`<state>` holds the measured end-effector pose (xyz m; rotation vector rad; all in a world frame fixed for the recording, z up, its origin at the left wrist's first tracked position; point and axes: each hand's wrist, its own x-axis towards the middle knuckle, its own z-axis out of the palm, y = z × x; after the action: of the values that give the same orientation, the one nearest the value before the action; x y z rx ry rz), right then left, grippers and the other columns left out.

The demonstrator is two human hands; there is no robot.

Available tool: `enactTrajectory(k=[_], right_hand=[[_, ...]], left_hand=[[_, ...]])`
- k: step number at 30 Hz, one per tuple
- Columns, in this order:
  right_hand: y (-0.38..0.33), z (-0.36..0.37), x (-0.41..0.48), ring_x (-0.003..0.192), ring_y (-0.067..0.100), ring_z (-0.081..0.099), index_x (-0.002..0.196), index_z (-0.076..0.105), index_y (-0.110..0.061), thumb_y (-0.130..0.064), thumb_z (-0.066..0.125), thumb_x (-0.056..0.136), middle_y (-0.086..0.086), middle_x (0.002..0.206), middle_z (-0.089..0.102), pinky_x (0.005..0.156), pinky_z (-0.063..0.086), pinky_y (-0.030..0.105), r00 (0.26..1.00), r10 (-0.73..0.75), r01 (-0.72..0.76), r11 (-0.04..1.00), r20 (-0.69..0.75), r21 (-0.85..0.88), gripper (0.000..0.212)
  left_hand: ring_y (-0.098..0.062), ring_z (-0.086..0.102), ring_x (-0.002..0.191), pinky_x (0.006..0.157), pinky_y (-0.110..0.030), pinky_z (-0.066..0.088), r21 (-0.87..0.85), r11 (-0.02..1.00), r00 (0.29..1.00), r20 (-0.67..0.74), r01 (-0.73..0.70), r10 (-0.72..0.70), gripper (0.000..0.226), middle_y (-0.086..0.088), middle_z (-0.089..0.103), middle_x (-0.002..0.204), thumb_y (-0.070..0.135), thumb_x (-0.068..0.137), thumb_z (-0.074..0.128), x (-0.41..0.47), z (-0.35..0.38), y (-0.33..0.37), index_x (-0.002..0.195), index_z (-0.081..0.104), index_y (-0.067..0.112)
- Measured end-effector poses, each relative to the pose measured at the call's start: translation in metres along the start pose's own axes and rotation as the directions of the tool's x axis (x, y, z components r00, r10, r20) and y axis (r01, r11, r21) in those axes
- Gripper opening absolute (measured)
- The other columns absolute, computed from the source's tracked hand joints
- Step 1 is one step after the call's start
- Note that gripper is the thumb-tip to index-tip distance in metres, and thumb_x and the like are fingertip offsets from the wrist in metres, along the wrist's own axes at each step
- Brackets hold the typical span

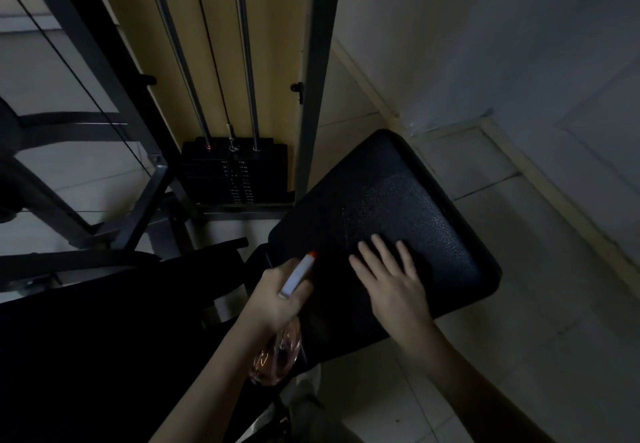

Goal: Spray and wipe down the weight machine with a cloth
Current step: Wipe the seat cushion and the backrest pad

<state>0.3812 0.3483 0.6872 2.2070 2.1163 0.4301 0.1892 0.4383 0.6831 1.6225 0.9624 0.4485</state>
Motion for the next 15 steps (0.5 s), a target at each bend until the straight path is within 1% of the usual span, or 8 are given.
enactTrajectory(k=[1,4,6,8,10,12,13,15], right_hand=[[0.008,-0.008,0.007,0.132,0.029,0.037,0.122,0.063,-0.015,-0.012,0.039,0.08,0.009,0.134,0.055,0.111,0.018,0.049,0.999,0.042,-0.042,0.999,-0.031,-0.016,0.049],[0.023,-0.026,0.052,0.137,0.033,0.033,0.129,0.056,-0.013,-0.006,0.053,0.077,0.011,0.142,0.046,0.113,0.01,0.052,0.964,0.238,-0.241,0.97,-0.115,-0.011,0.053],[0.019,-0.025,0.078,0.138,0.034,0.031,0.132,0.054,-0.012,-0.005,0.058,0.073,0.012,0.145,0.043,0.113,0.006,0.052,0.946,0.301,-0.303,0.953,-0.121,0.002,0.059],[0.004,-0.012,0.087,0.137,0.034,0.034,0.132,0.054,-0.011,-0.007,0.066,0.069,0.012,0.144,0.044,0.112,0.009,0.051,0.967,0.246,-0.246,0.969,-0.062,-0.001,0.064],[-0.014,0.007,0.077,0.132,0.034,0.041,0.125,0.06,-0.009,-0.009,0.077,0.062,0.013,0.138,0.051,0.112,0.012,0.05,0.995,0.102,-0.102,0.995,0.01,0.018,0.065],[-0.026,0.017,0.055,0.127,0.033,0.047,0.115,0.067,-0.008,-0.011,0.081,0.056,0.014,0.131,0.057,0.11,0.015,0.047,0.996,-0.022,0.017,0.998,0.081,0.059,0.061],[-0.027,0.018,0.044,0.126,0.032,0.049,0.112,0.068,-0.008,-0.011,0.081,0.056,0.014,0.129,0.059,0.108,0.019,0.047,0.994,-0.053,0.046,0.996,0.099,0.078,0.057],[-0.02,0.011,0.031,0.126,0.031,0.05,0.111,0.069,-0.009,-0.007,0.077,0.057,0.013,0.127,0.06,0.106,0.024,0.047,0.996,-0.041,0.031,0.992,0.079,0.121,0.054]], left_hand=[[-0.007,0.048,0.053,0.052,-0.025,0.039,-0.007,1.0,1.0,-0.013,-0.003,0.002,0.032,0.0,0.052,0.065,0.035,0.078,0.051,0.002,0.0,0.0,0.088,0.057,0.005],[-0.009,0.049,0.055,0.053,-0.024,0.04,-0.038,0.999,0.999,-0.053,-0.001,-0.001,0.044,-0.002,0.053,0.068,0.042,0.076,0.05,0.005,-0.003,0.003,0.096,0.058,0.003],[-0.007,0.049,0.055,0.053,-0.022,0.04,-0.025,1.0,0.996,-0.089,-0.004,0.001,0.038,-0.001,0.053,0.067,0.038,0.078,0.051,0.007,-0.003,0.002,0.092,0.058,0.004],[-0.007,0.048,0.054,0.051,-0.02,0.039,-0.024,1.0,0.994,-0.11,0.008,-0.011,0.034,0.0,0.053,0.066,0.038,0.078,0.053,0.009,-0.004,0.0,0.087,0.057,0.006],[-0.01,0.049,0.055,0.051,-0.024,0.04,-0.029,1.0,0.994,-0.112,0.007,-0.01,0.041,-0.005,0.054,0.067,0.047,0.076,0.051,0.011,-0.005,-0.002,0.087,0.057,0.007],[-0.012,0.05,0.056,0.052,-0.026,0.041,-0.021,1.0,0.993,-0.118,0.006,-0.009,0.048,-0.013,0.057,0.07,0.05,0.074,0.049,0.014,-0.006,-0.004,0.089,0.057,0.006],[-0.012,0.05,0.056,0.052,-0.026,0.041,-0.021,1.0,0.993,-0.122,0.005,-0.008,0.049,-0.014,0.057,0.07,0.051,0.074,0.049,0.015,-0.007,-0.005,0.089,0.057,0.005],[-0.011,0.05,0.055,0.052,-0.026,0.041,-0.016,1.0,0.992,-0.13,-0.005,0.003,0.049,-0.008,0.056,0.068,0.052,0.075,0.049,0.018,-0.009,-0.005,0.088,0.057,0.005]])
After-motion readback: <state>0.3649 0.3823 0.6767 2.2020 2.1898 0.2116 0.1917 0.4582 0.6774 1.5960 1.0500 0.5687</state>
